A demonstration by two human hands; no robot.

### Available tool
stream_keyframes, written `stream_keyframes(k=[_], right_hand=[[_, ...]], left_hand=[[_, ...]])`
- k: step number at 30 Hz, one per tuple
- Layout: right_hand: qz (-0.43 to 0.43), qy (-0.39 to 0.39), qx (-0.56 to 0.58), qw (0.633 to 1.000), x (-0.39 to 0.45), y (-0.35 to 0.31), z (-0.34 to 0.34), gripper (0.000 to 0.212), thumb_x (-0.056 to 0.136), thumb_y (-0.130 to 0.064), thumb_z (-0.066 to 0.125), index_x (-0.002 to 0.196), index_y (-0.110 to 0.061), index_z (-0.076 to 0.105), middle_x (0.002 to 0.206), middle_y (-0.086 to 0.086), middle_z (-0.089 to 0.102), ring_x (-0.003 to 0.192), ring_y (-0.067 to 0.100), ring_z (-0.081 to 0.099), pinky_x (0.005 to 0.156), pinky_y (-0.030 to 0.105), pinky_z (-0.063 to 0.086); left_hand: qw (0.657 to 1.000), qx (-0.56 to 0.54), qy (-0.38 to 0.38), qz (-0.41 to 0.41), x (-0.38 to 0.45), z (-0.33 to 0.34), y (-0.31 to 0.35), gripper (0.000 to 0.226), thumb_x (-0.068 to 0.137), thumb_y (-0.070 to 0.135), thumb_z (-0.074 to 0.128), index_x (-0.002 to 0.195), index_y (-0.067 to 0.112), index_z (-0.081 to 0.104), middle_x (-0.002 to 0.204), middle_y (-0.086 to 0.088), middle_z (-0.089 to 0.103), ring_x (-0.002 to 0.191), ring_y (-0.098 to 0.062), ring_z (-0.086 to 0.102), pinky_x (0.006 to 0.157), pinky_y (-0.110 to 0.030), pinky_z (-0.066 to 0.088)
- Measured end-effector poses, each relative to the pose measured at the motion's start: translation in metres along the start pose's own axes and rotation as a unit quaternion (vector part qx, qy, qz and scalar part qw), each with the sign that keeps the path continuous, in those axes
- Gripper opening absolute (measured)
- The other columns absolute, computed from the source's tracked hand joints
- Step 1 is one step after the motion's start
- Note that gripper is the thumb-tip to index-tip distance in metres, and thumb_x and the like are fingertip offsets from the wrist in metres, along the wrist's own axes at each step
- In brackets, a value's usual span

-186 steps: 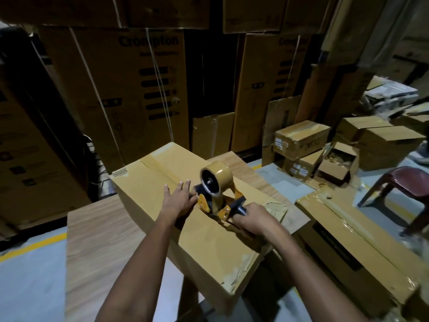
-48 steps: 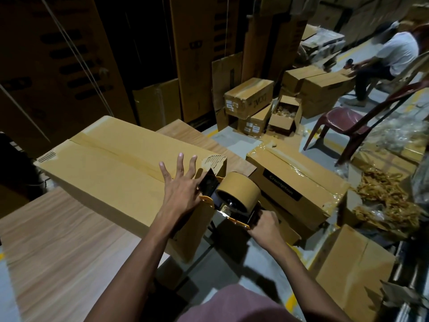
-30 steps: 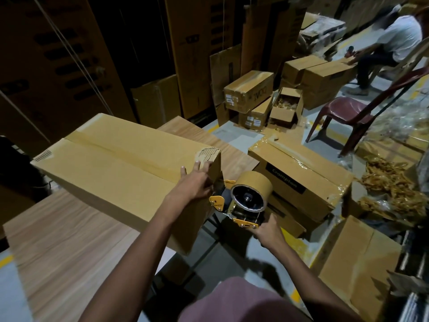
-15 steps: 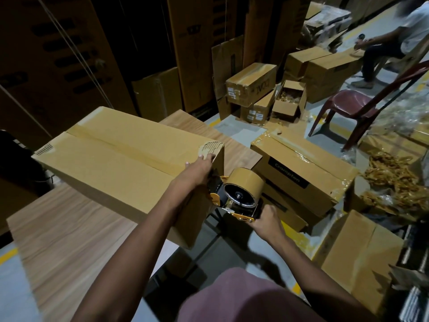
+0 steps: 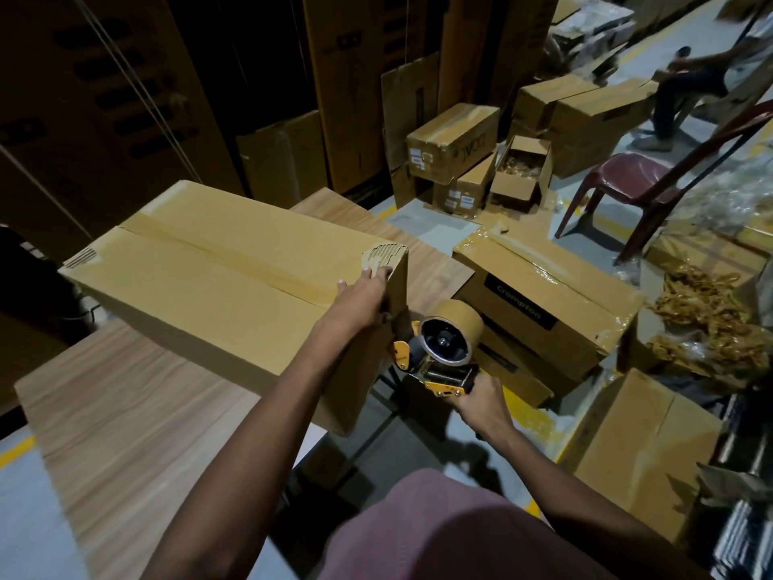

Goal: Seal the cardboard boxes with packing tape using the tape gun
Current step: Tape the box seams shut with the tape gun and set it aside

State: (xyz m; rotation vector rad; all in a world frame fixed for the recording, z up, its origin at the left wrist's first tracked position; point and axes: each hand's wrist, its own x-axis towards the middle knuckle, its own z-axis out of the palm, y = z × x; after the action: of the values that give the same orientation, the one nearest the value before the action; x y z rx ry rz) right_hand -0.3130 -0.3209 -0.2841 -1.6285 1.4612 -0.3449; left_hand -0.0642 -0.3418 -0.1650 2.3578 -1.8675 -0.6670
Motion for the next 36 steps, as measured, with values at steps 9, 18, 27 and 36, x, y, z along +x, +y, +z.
stream_keyframes(k=[9, 18, 27, 36], right_hand=[[0.133, 0.009, 0.23, 0.964, -0.006, -0.008, 0.013, 0.02, 0.085, 0.002, 0.07, 0.066, -0.003, 0.064, 0.055, 0.017, 0.056, 0.041, 0.023, 0.044, 0.046, 0.029, 0.036], [0.179, 0.049, 0.355, 0.916, 0.008, -0.041, 0.028, 0.012, 0.085, -0.006, 0.07, 0.079, 0.003, 0.066, 0.064, 0.014, 0.06, 0.046, 0.025, 0.05, 0.042, 0.029, 0.041], [0.2, 0.044, 0.324, 0.924, 0.101, -0.049, 0.028, 0.023, 0.072, -0.013, 0.08, 0.09, -0.007, 0.067, 0.086, 0.016, 0.07, 0.08, 0.034, 0.069, 0.062, 0.043, 0.061], [0.244, -0.149, 0.266, 0.921, 0.211, -0.07, 0.003, 0.036, 0.076, -0.002, 0.071, 0.111, 0.0, 0.066, 0.099, 0.017, 0.07, 0.075, 0.03, 0.067, 0.048, 0.03, 0.055]], left_hand=[[0.999, 0.046, 0.0, 0.003, -0.001, 0.002, -0.006, 0.096, 0.089, 0.022, 0.076, 0.161, 0.022, 0.012, 0.162, -0.018, 0.028, 0.139, -0.037, 0.046, 0.118, -0.069, 0.012], [0.986, 0.154, 0.023, 0.05, -0.015, -0.009, 0.0, 0.078, 0.096, 0.028, 0.066, 0.16, 0.018, 0.023, 0.16, -0.015, 0.034, 0.145, -0.03, 0.039, 0.115, -0.073, -0.008], [0.996, 0.091, 0.017, 0.007, 0.019, -0.05, 0.0, 0.037, 0.099, 0.048, 0.058, 0.113, 0.015, 0.065, 0.105, -0.012, 0.068, 0.117, -0.032, 0.06, 0.122, -0.061, 0.006], [0.988, -0.009, 0.118, -0.104, 0.025, -0.045, 0.006, 0.056, 0.098, 0.051, 0.058, 0.149, 0.027, 0.051, 0.106, -0.015, 0.073, 0.103, -0.032, 0.064, 0.105, -0.045, 0.038]])
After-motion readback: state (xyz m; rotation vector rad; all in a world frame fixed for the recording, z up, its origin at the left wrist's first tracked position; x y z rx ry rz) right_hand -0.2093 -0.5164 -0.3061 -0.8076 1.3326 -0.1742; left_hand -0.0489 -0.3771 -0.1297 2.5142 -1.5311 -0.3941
